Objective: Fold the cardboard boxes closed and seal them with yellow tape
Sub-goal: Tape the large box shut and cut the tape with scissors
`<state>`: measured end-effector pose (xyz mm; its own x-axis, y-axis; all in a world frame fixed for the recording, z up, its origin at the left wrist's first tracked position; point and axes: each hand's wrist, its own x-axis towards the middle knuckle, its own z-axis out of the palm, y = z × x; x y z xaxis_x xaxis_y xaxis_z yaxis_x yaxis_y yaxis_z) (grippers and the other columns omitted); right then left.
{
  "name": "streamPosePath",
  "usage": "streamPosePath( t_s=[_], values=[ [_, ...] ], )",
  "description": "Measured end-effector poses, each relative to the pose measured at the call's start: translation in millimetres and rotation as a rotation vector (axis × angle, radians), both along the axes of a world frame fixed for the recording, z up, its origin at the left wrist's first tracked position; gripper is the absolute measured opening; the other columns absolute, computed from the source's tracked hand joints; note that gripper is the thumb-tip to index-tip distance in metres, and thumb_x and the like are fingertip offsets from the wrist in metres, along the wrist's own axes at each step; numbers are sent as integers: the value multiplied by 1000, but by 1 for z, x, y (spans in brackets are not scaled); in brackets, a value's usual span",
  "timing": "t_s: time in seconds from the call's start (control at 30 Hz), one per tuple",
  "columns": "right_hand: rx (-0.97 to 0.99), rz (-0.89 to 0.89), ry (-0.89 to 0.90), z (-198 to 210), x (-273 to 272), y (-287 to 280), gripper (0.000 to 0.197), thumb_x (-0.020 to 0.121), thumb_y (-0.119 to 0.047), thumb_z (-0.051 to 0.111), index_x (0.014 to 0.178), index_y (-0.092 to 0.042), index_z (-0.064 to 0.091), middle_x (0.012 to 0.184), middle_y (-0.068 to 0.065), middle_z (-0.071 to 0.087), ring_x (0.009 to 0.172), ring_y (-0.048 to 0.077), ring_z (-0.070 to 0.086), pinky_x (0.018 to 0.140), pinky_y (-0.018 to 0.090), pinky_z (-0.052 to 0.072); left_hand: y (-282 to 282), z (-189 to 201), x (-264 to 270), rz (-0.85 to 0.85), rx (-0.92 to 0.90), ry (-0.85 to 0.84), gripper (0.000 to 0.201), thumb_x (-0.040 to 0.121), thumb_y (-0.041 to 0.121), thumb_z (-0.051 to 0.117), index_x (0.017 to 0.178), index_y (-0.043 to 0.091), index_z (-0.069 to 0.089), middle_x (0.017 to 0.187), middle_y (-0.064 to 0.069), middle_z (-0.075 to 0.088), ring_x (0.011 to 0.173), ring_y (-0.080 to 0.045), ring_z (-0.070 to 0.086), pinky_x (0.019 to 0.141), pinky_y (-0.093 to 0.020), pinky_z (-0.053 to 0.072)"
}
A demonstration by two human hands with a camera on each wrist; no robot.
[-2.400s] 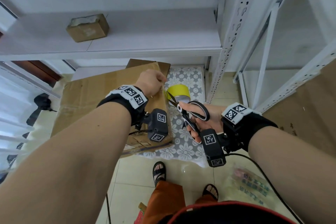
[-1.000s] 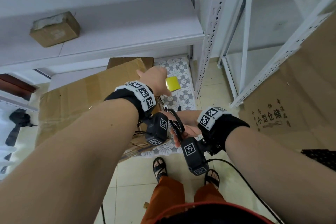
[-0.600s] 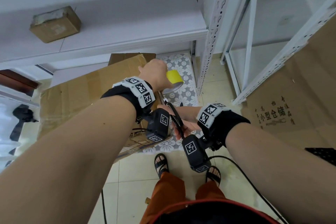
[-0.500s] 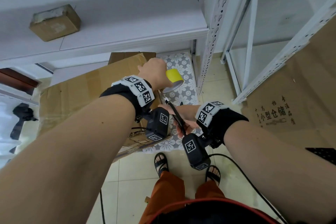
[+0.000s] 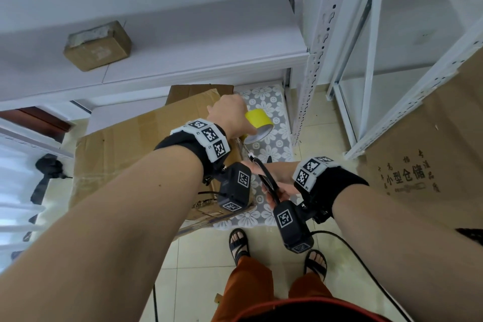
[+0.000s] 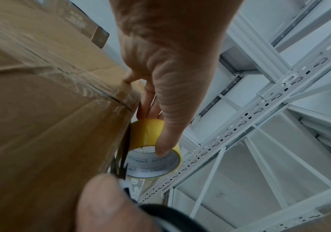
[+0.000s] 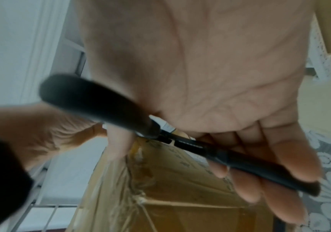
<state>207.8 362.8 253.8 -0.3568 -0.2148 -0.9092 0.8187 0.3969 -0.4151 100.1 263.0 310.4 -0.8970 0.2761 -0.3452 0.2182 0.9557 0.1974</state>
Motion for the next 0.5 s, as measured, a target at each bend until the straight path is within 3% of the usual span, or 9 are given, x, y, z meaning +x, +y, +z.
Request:
streamPosePath(
  t_s=[0.03,0.1,0.17,0.2,0.27,0.33,0.5],
  values=[
    [11,-1,13,-3,-2,-1,94,21,-89,61,70,-10,52,62,8,56,68,27,54,72,37,44,0,1,1,3,-3,-3,41,66,40,82,81,10,58,84,-3,58,90,-29,62,92,-53,49],
    [11,-33,10,-5,-5,-2,87,35,-85,65,75,-8,52,64,8,55,64,26,54,71,37,45,0,1,1,9,-7,-6,43,66,39,82,69,12,49,72,-1,51,83,-30,60,89,-54,49],
    [-16,-62,-3,-5,-5,-2,79,48,-82,67,73,-9,50,62,6,52,56,23,52,68,37,44,-1,1,-1,1,-3,-6,41,66,42,82,78,10,58,80,-3,58,82,-27,59,90,-52,50],
    [-31,-66,-6,-5,-5,-2,80,45,-82,67,72,-9,50,62,6,52,54,23,53,69,37,44,-1,0,-2,-6,2,-6,43,66,43,82,84,10,60,85,-4,61,84,-26,59,91,-51,50],
    [-41,-29,-10,-4,-4,1,89,22,-85,68,69,-11,50,60,6,53,55,23,54,72,39,44,-1,0,-4,-14,15,-12,47,66,46,82,87,14,56,90,-3,58,91,-26,61,95,-50,48],
    [-43,15,5,-4,-6,4,94,16,-88,64,69,-11,52,59,7,55,58,25,53,75,40,43,0,0,-6,-12,13,-27,49,67,47,83,87,14,52,91,-3,56,94,-26,60,97,-49,47],
    [-53,-17,-19,3,-9,7,74,53,-83,60,71,-13,49,60,6,54,56,22,53,69,36,46,3,-3,-9,-10,-15,-21,46,66,39,82,59,12,46,64,-1,46,60,-18,46,88,-57,50]
  ],
)
